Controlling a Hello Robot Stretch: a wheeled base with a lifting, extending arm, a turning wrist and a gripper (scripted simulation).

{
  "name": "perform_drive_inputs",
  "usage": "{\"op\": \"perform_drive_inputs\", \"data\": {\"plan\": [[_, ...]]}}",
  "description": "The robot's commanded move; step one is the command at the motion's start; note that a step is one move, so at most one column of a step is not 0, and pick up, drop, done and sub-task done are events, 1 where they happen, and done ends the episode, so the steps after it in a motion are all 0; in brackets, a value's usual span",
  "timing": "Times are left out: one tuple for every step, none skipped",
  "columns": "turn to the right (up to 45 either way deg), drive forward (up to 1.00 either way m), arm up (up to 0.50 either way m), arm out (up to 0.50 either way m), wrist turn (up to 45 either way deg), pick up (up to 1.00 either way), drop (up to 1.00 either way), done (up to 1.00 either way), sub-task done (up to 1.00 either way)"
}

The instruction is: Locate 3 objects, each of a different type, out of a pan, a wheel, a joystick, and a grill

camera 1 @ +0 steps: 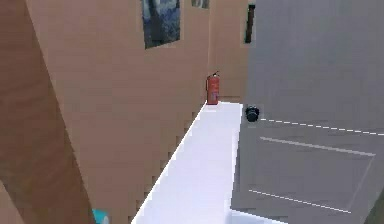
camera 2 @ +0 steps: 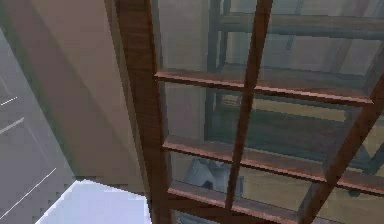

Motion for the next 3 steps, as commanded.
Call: {"op": "perform_drive_inputs", "data": {"plan": [[3.0,0.00,0.00,0.00,0.0,0.00,0.00,0.00,0.00],[9.0,0.00,0.00,0.00,0.0,0.00,0.00,0.00,0.00],[0.0,0.05,0.00,0.00,0.0,0.00,0.00,0.00,0.00]]}}
